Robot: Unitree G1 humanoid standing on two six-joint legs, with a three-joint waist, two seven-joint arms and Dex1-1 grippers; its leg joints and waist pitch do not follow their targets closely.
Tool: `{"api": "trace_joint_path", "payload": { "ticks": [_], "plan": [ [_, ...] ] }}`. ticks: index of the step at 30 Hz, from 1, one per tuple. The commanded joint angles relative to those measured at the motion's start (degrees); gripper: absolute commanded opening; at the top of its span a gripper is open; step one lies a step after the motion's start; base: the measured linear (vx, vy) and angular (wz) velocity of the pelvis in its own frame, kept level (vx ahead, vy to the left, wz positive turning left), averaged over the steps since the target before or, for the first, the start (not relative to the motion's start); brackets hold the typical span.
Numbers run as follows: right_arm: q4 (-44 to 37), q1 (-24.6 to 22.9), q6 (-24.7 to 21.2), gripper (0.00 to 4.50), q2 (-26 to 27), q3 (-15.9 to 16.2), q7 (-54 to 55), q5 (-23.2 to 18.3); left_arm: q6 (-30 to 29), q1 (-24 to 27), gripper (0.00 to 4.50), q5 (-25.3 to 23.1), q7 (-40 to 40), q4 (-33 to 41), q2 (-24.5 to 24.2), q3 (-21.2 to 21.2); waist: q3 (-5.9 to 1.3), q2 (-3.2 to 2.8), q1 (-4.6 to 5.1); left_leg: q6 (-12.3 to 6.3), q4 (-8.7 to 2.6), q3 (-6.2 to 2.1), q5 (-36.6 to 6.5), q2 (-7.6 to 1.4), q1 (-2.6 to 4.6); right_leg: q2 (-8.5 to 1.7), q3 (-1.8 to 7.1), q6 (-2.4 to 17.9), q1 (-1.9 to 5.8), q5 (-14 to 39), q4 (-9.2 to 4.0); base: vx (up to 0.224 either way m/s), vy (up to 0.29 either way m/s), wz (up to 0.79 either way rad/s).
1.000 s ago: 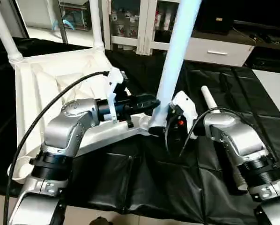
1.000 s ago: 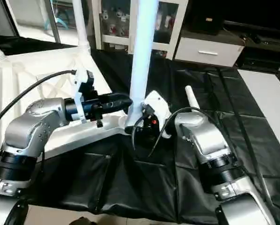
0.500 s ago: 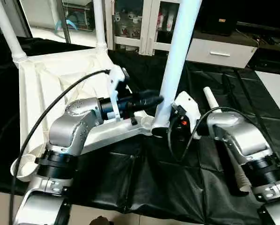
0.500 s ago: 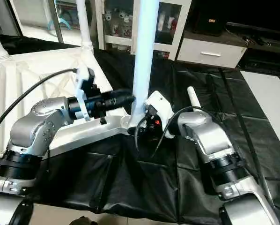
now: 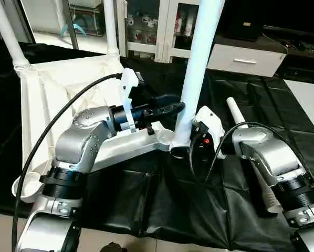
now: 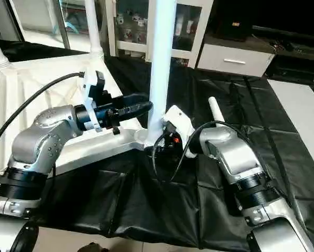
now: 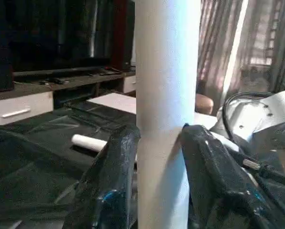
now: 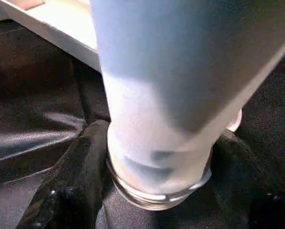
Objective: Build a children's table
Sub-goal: Insert table leg to table base
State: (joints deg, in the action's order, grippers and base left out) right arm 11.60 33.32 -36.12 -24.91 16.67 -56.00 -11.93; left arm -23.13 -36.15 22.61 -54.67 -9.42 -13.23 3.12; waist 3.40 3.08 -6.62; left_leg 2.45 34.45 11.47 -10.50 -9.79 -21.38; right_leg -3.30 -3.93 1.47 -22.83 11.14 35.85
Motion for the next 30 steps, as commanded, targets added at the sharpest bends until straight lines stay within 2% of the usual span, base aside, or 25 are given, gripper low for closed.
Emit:
{"api": "trace_joint_path", "payload": {
  "ticks": [1, 2, 3, 6, 7, 8, 11, 15, 19, 22, 24, 25, 26, 29, 30],
  "plan": [
    [-3.1, 0.3, 1.6, 2.71, 1.0, 2.7, -2.4, -0.2, 0.4, -1.6, 2.01, -2.1, 3.5, -1.8, 0.8, 0.4, -3.86, 0.14, -0.18, -0.54, -3.78, -2.01, -7.4, -4.03, 1.16, -5.96, 3.52, 10.9, 2.92, 8.2, -4.08, 0.0, 0.0, 0.0],
    [-3.1, 0.3, 1.6, 2.71, 1.0, 2.7, -2.4, -0.2, 0.3, -1.6, 2.01, -2.0, 3.4, -1.7, 0.8, 0.4, -3.88, 0.11, -0.21, -0.56, -3.79, -2.01, -7.3, -4.03, 1.15, -5.98, 3.52, 10.9, 2.95, 8.2, -4.06, 0.0, 0.0, 0.0],
    [-3.0, 0.2, 1.6, 2.71, 0.9, 2.7, -2.3, -0.1, -2.6, -0.9, 2.02, 1.6, 1.1, 0.7, 0.8, 0.1, -3.92, 0.02, -0.25, -0.59, -3.76, -2.01, -7.2, -4.04, 1.13, -6.05, 3.53, 11.1, 2.99, 7.8, -3.97, 0.0, 0.0, 0.0],
    [-2.6, 0.2, 2.0, 2.71, 0.8, 2.9, -2.4, 0.2, -7.9, 0.3, 2.02, 6.0, -2.6, 4.0, 0.2, 0.6, -3.94, -0.01, -0.24, -0.61, -3.68, -1.95, -6.9, -4.03, 1.08, -6.06, 3.46, 12.3, 3.0, 6.8, -3.75, 0.0, 0.0, 0.0],
    [-2.5, 0.3, 2.1, 2.71, 0.8, 3.0, -2.4, 0.2, -9.7, 0.7, 2.02, 7.3, -3.6, 4.6, 0.1, 0.8, -3.88, 0.1, -0.1, -0.77, -3.68, -1.96, -6.9, -3.9, 0.88, -5.96, 3.49, 12.2, 3.05, 6.8, -3.74, 0.0, 0.0, 0.0],
    [-2.5, 0.3, 2.1, 2.71, 0.8, 3.0, -2.5, 0.3, -10.8, 0.9, 2.02, 8.2, -4.3, 5.0, 0.0, 0.9, -3.86, 0.02, -0.09, -0.83, -3.68, -1.93, -7.2, -3.9, 1.08, -5.87, 3.46, 12.0, 2.94, 7.6, -3.92, 0.0, 0.0, 0.0],
    [-2.5, 0.3, 2.1, 2.71, 0.9, 3.1, -2.5, 0.4, -11.1, 1.1, 2.02, 8.4, -4.9, 4.9, 0.1, 1.4, -3.76, -0.02, -0.09, -0.58, -3.76, -1.98, -8.0, -4.0, 1.12, -5.9, 3.48, 11.7, 2.88, 9.0, -4.07, 0.0, 0.0, 0.0],
    [-2.5, 0.4, 2.4, 2.71, 1.1, 3.1, -2.8, 0.7, -8.5, 0.5, 2.02, 5.4, -3.4, 3.0, -0.2, 2.2, -3.75, 0.03, -0.19, -0.24, -3.83, -2.03, -8.5, -4.05, 1.24, -5.94, 3.56, 10.9, 2.85, 10.1, -4.22, 0.0, 0.0, 0.0],
    [-2.6, 0.3, 2.3, 2.71, 1.1, 3.1, -2.9, 0.7, -5.1, 0.3, 2.02, 2.8, -3.5, 2.7, -0.9, 3.1, -3.85, -0.03, -0.27, -0.25, -3.84, -2.07, -7.8, -4.06, 1.18, -5.92, 3.57, 10.5, 2.91, 8.8, -4.09, 0.0, 0.0, 0.0],
    [-3.0, 0.3, 1.7, 2.71, 1.2, 2.7, -3.1, 0.0, -7.9, 1.0, 2.02, 5.4, -6.1, 5.6, -1.7, 3.6, -3.91, -0.03, -0.19, -0.26, -3.79, -2.04, -7.5, -4.03, 1.15, -5.95, 3.54, 10.9, 2.98, 8.0, -3.89, 0.0, 0.0, 0.0],
    [-2.9, 0.1, 2.0, 2.71, 0.9, 2.6, -3.0, 0.2, -13.4, 1.0, 2.02, 9.5, -7.8, 7.4, -1.9, 3.0, -3.91, -0.29, -0.07, 0.02, -3.76, -1.98, -7.5, -4.01, 1.19, -5.86, 3.48, 11.7, 2.89, 7.4, -3.68, 0.0, 0.0, 0.0],
    [-2.8, 0.1, 2.2, 2.71, 0.8, 2.7, -2.9, 0.5, -13.9, 0.9, 2.2, 9.8, -7.7, 7.4, -1.9, 3.0, -3.87, -0.22, -0.04, 0.02, -3.72, -1.92, -7.6, -3.97, 1.18, -5.83, 3.51, 11.9, 2.88, 7.2, -3.76, 0.0, 0.0, 0.0],
    [-2.9, 0.0, 2.4, 2.71, 0.7, 2.8, -2.9, 0.7, -13.4, 0.9, 2.37, 9.3, -7.3, 7.2, -1.7, 3.1, -3.83, -0.2, -0.02, -0.09, -3.69, -1.9, -7.7, -3.9, 1.15, -5.83, 3.53, 11.9, 2.87, 7.5, -3.87, 0.0, 0.0, 0.0],
    [-3.2, -0.3, 2.3, 2.7, 0.6, 2.8, -2.9, 0.8, -12.3, 0.9, 2.44, 8.2, -7.3, 6.9, -1.9, 3.8, -3.83, -0.32, -0.07, -0.08, -3.73, -1.99, -8.2, -3.93, 1.15, -5.83, 3.56, 11.7, 2.96, 8.3, -4.02, 0.0, 0.0, 0.0],
    [-3.5, -0.4, 2.5, 2.7, 0.4, 3.1, -2.9, 1.2, -9.7, 0.8, 2.48, 5.6, -6.5, 6.2, -2.0, 4.8, -3.79, -0.32, -0.12, -0.12, -3.81, -2.06, -8.6, -4.01, 1.21, -5.83, 3.56, 11.3, 2.92, 8.9, -4.21, 0.0, 0.0, 0.0]
  ]
}}
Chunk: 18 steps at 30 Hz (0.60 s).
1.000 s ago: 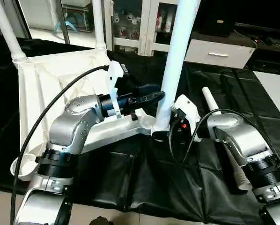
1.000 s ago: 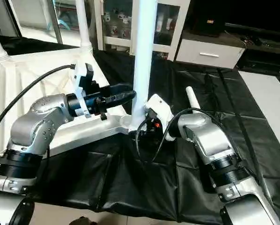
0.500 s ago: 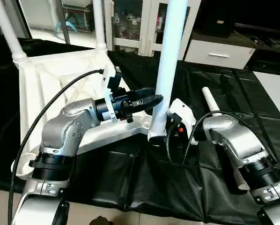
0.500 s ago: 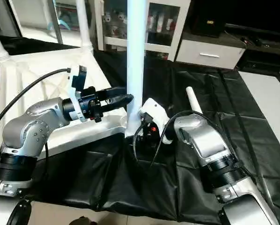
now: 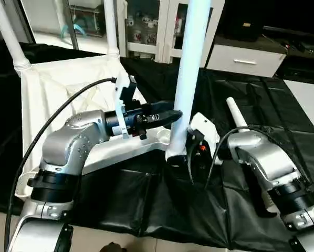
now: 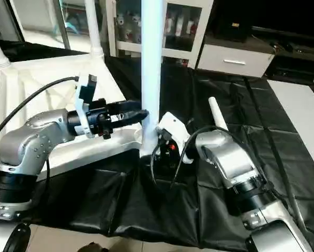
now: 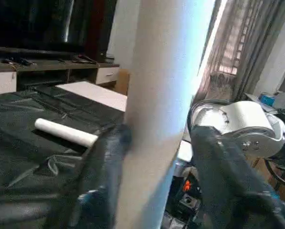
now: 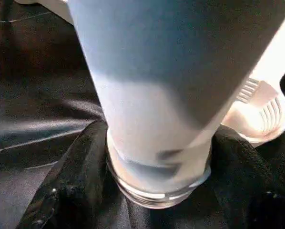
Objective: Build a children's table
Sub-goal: Insert table leg to table base
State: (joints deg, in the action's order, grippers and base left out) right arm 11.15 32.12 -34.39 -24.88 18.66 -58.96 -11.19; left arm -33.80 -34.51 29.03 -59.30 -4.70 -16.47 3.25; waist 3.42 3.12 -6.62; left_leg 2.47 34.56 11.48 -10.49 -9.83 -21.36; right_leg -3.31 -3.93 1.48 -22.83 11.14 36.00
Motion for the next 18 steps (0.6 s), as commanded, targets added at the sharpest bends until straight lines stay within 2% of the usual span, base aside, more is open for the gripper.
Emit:
{"api": "trace_joint_path", "payload": {
  "ticks": [1, 3, 9, 11, 18],
  "plan": [
    [-3.1, 0.7, 1.0, 2.7, 0.2, 1.5, 0.1, 0.9, 5.0, -1.3, 2.5, -4.6, 0.3, -0.4, 1.5, 5.4, -3.81, -0.36, -0.17, -0.06, -3.95, -2.11, -8.8, -4.01, 1.21, -5.83, 3.58, 10.9, 2.93, 9.3, -4.4, 0.0, 0.0, 0.0],
    [-3.1, 0.6, 1.3, 2.7, 0.2, 1.7, 0.1, 1.2, 7.7, -2.1, 2.5, -7.0, 2.4, -2.3, 2.1, 5.3, -3.85, -0.34, -0.2, -0.05, -3.96, -2.12, -8.8, -4.11, 1.32, -5.82, 3.62, 10.1, 2.88, 9.2, -4.42, 0.0, 0.0, 0.0],
    [-2.4, 0.8, 2.4, 2.7, 0.3, 2.0, 0.4, 2.2, 7.6, -3.3, 2.5, -7.2, 5.7, -3.2, 3.1, 4.0, -3.94, 0.02, -0.19, -0.25, -3.8, -2.07, -7.5, -3.95, 1.0, -5.98, 3.55, 11.1, 3.08, 7.6, -4.06, 0.0, 0.0, 0.0],
    [-2.3, 1.0, 2.4, 2.7, 0.4, 1.9, 0.5, 2.2, 7.2, -3.4, 2.5, -6.5, 5.4, -3.6, 3.1, 3.4, -3.94, 0.27, -0.16, -0.41, -3.78, -2.07, -7.2, -3.95, 0.96, -5.98, 3.53, 11.1, 3.13, 7.6, -4.01, 0.0, 0.0, 0.0],
    [-1.3, 1.7, 2.8, 2.7, 0.4, 1.6, 0.9, 2.3, 5.6, -2.8, 1.96, -2.1, 4.7, -2.5, 3.8, 0.2, -3.94, 0.0, -0.08, -0.66, -3.72, -2.01, -7.2, -3.96, 1.03, -5.88, 3.49, 11.7, 2.99, 7.2, -3.89, 0.0, 0.0, 0.0]
  ]
}}
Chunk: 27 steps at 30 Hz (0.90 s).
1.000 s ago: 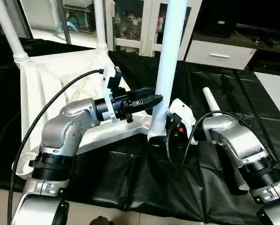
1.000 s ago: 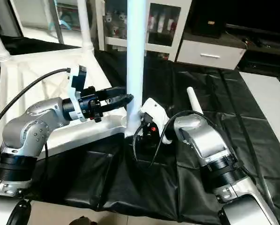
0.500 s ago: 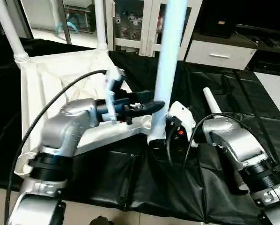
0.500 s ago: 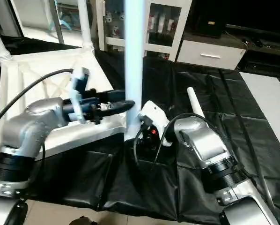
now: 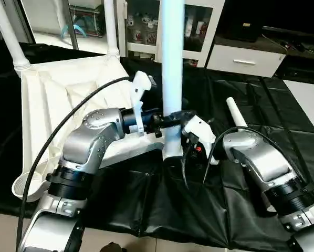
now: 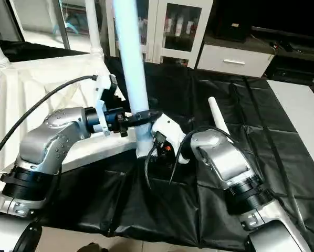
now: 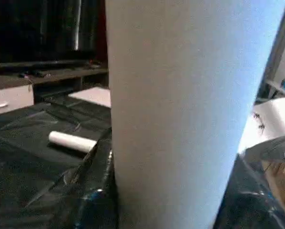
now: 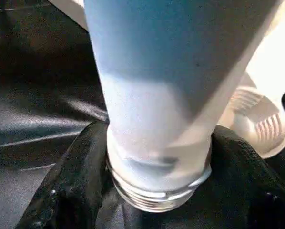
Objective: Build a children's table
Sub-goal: Insert table leg to table base
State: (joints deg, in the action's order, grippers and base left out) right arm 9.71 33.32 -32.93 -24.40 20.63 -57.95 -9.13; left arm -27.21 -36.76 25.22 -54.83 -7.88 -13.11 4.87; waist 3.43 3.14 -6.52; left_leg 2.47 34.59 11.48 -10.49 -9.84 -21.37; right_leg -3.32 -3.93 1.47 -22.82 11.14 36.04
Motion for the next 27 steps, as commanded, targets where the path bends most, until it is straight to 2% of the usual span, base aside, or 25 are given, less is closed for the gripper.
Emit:
{"api": "trace_joint_path", "payload": {
  "ticks": [1, 5, 6, 8, 10, 13, 14, 17, 19, 21, 23, 24, 27],
  "plan": [
    [0.2, 0.5, 1.4, 2.7, -0.1, -0.4, -0.1, 0.2, -1.0, -0.6, 1.92, 1.7, 0.2, 0.7, 0.4, -1.4, -3.94, 0.05, -0.19, -0.74, -3.74, -2.01, -7.3, -3.91, 1.07, -5.89, 3.49, 11.6, 2.99, 7.4, -4.01, 0.0, 0.0, 0.0],
    [0.1, 0.5, 1.2, 2.7, 0.1, -0.6, 0.1, 0.3, -1.9, -0.5, 1.88, 3.0, 0.4, 0.7, 0.5, -2.2, -3.96, -0.05, -0.21, -0.7, -3.76, -2.03, -7.3, -3.96, 1.12, -5.88, 3.5, 11.5, 2.96, 7.5, -4.03, 0.0, 0.0, 0.0],
    [-0.1, 0.4, 1.1, 2.7, 0.1, -0.6, 0.1, 0.3, -1.8, -0.7, 1.88, 2.9, 0.6, 0.5, 0.5, -2.4, -3.93, -0.22, -0.28, -0.61, -3.76, -2.02, -7.5, -3.97, 1.17, -5.87, 3.52, 11.5, 2.91, 7.6, -4.06, 0.0, 0.0, 0.0],
    [-0.2, 0.2, 1.1, 2.7, 0.1, -0.7, 0.2, 0.3, -2.3, -1.0, 1.88, 3.4, 0.9, 0.1, 0.6, -2.9, -3.95, -0.11, -0.3, -0.42, -3.78, -2.02, -7.7, -3.96, 1.13, -5.89, 3.52, 11.5, 2.99, 7.7, -4.05, 0.0, 0.0, 0.0],
    [-0.1, 0.3, 1.1, 2.7, 0.2, -0.7, 0.3, 0.2, -2.0, -1.8, 1.88, 3.2, 2.0, -0.8, 0.9, -3.4, -3.92, -0.3, -0.33, -0.26, -3.8, -2.07, -7.9, -3.93, 1.12, -5.88, 3.52, 11.3, 2.98, 8.1, -4.09, 0.0, 0.0, 0.0],
    [-0.1, 0.3, 1.6, 2.7, 0.4, -1.1, 1.0, 0.4, -2.3, -3.2, 1.88, 2.3, 3.6, -2.8, 0.9, -3.9, -3.97, -0.14, -0.34, -0.24, -3.77, -2.04, -7.9, -3.88, 1.18, -5.85, 3.53, 11.1, 3.0, 7.9, -4.12, 0.0, 0.0, 0.0],
    [-0.1, 0.3, 1.6, 2.7, 0.4, -1.1, 1.0, 0.4, -2.3, -3.2, 1.88, 2.3, 3.6, -2.8, 0.9, -3.9, -3.96, -0.29, -0.36, -0.21, -3.79, -2.06, -8.0, -3.88, 1.2, -5.85, 3.54, 11.1, 2.97, 7.9, -4.13, 0.0, 0.0, 0.0],
    [0.2, 0.3, 4.0, 2.7, 1.5, -2.5, 2.3, 0.0, -4.0, -5.0, 1.88, 1.2, 7.0, -4.4, 0.5, -4.7, -4.08, -0.21, -0.29, -0.18, -3.73, -2.05, -7.5, -3.92, 1.17, -5.86, 3.49, 11.6, 3.01, 6.3, -3.88, 0.0, 0.0, 0.0],
    [0.5, 0.7, 3.8, 3.4, 2.8, -4.8, 2.3, -2.3, -4.8, -5.9, 1.88, 0.4, 8.2, -4.9, -0.1, -4.7, -4.12, -0.09, -0.22, -0.52, -3.63, -1.99, -7.3, -3.82, 1.14, -5.9, 3.52, 12.0, 3.04, 5.8, -3.86, 0.0, 0.0, 0.0],
    [0.3, 1.3, 2.5, 3.43, 3.5, -6.5, 2.0, -4.3, -5.6, -6.5, 1.88, 0.0, 8.5, -5.0, -0.7, -4.6, -4.14, -0.28, -0.2, -0.68, -3.6, -2.06, -6.6, -3.85, 1.03, -5.8, 3.44, 12.3, 3.14, 5.1, -3.63, 0.0, 0.0, 0.0],
    [-0.1, 1.9, 1.3, 3.53, 3.7, -7.6, 1.7, -5.4, -6.9, -7.1, 1.88, -0.1, 9.2, -5.0, -1.1, -4.6, -4.12, -0.15, -0.05, -0.83, -3.6, -2.01, -6.8, -3.82, 1.13, -5.72, 3.43, 12.2, 3.1, 5.2, -3.77, 0.0, 0.0, 0.0],
    [-0.3, 2.2, 0.8, 3.84, 3.6, -8.0, 1.3, -6.0, -7.5, -7.3, 1.87, -0.1, 9.4, -4.9, -1.3, -4.6, -4.11, -0.26, -0.1, -0.9, -3.64, -2.08, -6.8, -3.87, 1.14, -5.76, 3.43, 12.1, 3.14, 5.6, -3.72, 0.0, 0.0, 0.0],
    [-0.7, 3.2, -0.5, 3.84, 3.2, -9.3, -0.4, -7.8, -8.6, -7.7, 1.87, 0.6, 9.5, -4.8, -1.6, -4.6, -4.11, -0.29, -0.11, -0.86, -3.65, -2.05, -6.9, -3.9, 1.2, -5.79, 3.42, 12.1, 3.12, 5.7, -3.78, 0.0, 0.0, 0.0]
  ]
}}
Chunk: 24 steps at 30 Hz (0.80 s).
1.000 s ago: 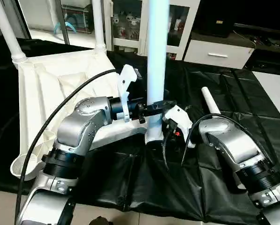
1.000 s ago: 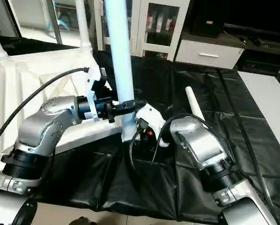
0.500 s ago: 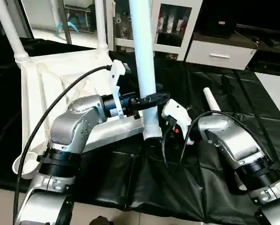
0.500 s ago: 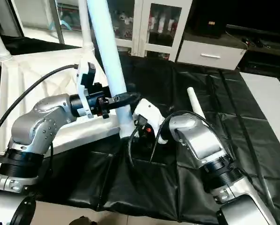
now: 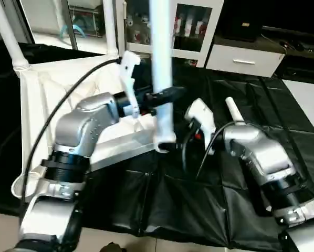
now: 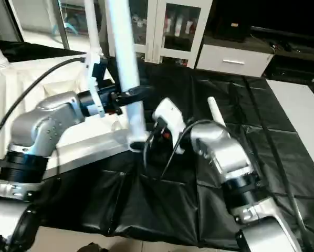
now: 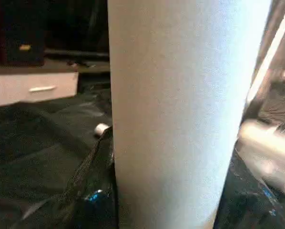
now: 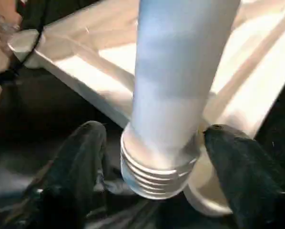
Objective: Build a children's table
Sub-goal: Insert table leg to table base
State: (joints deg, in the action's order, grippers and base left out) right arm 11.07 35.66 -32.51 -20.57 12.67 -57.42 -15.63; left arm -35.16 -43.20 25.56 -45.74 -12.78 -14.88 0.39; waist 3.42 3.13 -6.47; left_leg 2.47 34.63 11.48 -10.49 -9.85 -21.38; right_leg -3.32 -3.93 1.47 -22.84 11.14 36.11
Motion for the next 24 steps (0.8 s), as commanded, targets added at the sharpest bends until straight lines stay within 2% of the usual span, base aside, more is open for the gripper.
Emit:
{"api": "trace_joint_path", "payload": {
  "ticks": [1, 2, 3, 6, 9, 13, 15, 23, 24],
  "plan": [
    [-2.2, 1.1, -1.3, 3.84, -0.8, -1.7, -1.4, -1.7, -0.9, -1.3, 1.87, 0.5, 0.4, 0.2, 0.2, -0.2, -4.07, -0.32, -0.23, -0.79, -3.71, -2.07, -6.8, -3.92, 1.17, -5.78, 3.41, 12.2, 3.08, 5.7, -3.86, 0.0, 0.0, 0.0],
    [-2.3, 1.5, -1.8, 3.84, -1.0, -2.0, -2.0, -2.3, -1.2, -1.4, 1.87, 0.6, 0.7, 0.2, 0.3, -0.3, -4.1, -0.36, -0.25, -0.75, -3.69, -2.06, -6.8, -3.92, 1.22, -5.75, 3.41, 12.2, 3.07, 5.5, -3.8, 0.0, 0.0, 0.0],
    [-2.5, 1.9, -2.3, 4.19, -1.1, -2.3, -2.4, -2.9, -1.5, -1.5, 1.87, 0.7, 0.8, 0.2, 0.2, -0.3, -4.13, -0.29, -0.31, -0.81, -3.64, -1.98, -6.7, -3.92, 1.32, -5.71, 3.44, 12.3, 3.01, 5.0, -3.75, 0.0, 0.0, 0.0],
    [-2.6, 3.1, -4.1, 4.24, -1.5, -3.1, -3.1, -4.3, -2.7, -1.7, 1.87, 1.6, 1.6, 0.6, 0.6, -0.9, -4.07, -0.33, -0.45, -0.55, -3.69, -2.01, -7.0, -3.88, 1.22, -5.83, 3.41, 12.4, 3.05, 5.9, -3.82, 0.0, 0.0, 0.0],
    [-2.4, 3.4, -4.2, 4.5, -1.9, -2.6, -3.3, -4.1, -3.2, -1.8, 1.87, 1.9, 1.8, 0.9, 0.8, -1.1, -4.04, -0.28, -0.53, -0.22, -3.67, -2.02, -7.2, -3.86, 1.19, -5.86, 3.43, 12.0, 3.04, 6.8, -3.96, 0.0, 0.0, 0.0],
    [-0.3, 4.2, -3.6, 4.5, -1.1, -0.7, -1.6, -1.5, -3.9, -1.8, 1.87, 2.3, 1.7, 1.4, 0.9, -1.3, -4.13, -0.22, -0.38, -0.12, -3.64, -2.04, -6.4, -3.74, 1.05, -5.82, 3.4, 12.0, 3.09, 6.0, -3.87, 0.0, 0.0, 0.0],
    [1.8, 5.1, -3.9, 4.5, 0.8, 0.1, 2.8, 0.8, -3.8, -2.0, 1.87, 2.2, 2.1, 1.2, 1.1, -1.4, -4.16, -0.26, -0.31, 0.11, -3.62, -2.04, -6.3, -3.7, 1.08, -5.9, 3.4, 12.1, 3.05, 6.6, -3.91, 0.0, 0.0, 0.0],
    [1.5, 3.8, -5.3, 4.5, 5.1, 0.8, 8.0, 1.3, -3.2, -2.5, 1.86, 1.9, 3.5, 0.8, 1.4, -1.4, -4.1, -0.33, -0.15, 0.5, -3.83, -2.08, -6.5, -3.82, 1.14, -5.81, 3.44, 11.8, 3.01, 5.4, -3.8, 0.0, 0.0, 0.0],
    [1.5, 3.7, -5.4, 4.23, 5.5, 0.9, 8.2, 1.4, -3.1, -2.6, 1.86, 1.8, 3.4, 0.7, 1.3, -1.3, -4.1, -0.45, -0.18, 0.61, -3.83, -2.08, -6.8, -3.81, 1.16, -5.89, 3.46, 11.7, 2.99, 5.7, -3.82, 0.0, 0.0, 0.0]
  ]
}}
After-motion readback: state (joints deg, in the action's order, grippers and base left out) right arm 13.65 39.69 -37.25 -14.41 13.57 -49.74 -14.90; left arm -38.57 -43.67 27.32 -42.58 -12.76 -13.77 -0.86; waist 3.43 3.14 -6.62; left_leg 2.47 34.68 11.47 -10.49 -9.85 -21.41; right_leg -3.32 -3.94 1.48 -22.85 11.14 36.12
